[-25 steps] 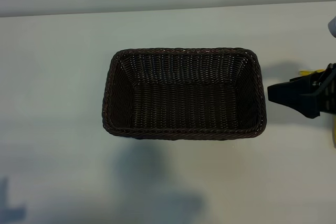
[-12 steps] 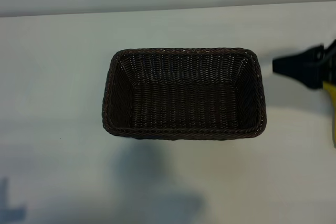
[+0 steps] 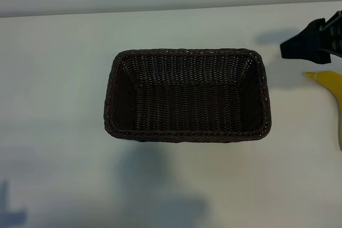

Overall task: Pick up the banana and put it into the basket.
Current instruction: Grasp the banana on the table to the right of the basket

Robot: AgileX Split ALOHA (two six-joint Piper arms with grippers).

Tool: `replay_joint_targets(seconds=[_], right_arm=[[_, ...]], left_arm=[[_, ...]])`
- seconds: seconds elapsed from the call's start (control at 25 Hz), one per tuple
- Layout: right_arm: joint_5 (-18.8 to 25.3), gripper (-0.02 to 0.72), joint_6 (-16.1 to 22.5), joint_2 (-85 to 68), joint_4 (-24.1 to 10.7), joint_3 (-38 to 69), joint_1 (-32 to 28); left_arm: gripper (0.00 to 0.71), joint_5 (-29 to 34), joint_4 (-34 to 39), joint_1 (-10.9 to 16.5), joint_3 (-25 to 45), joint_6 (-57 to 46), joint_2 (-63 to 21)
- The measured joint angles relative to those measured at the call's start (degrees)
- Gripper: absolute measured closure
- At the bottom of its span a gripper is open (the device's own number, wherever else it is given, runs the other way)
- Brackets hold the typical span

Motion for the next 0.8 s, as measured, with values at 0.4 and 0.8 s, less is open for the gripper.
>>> replay_joint_targets(seconds=[0.4,0.8], right_arm=[[-0.21,0.135,16.49,3.71,-21.4,-0.9,0.0],[-1.76,0.135,26.1,11.61,-34.56,-0.9,0.0]], left_arm=[[0.138,0.0,0.0,0.0,0.05,0.21,0.0],[0.138,0.0,0.0,0.0,0.11,0.21,0.0]])
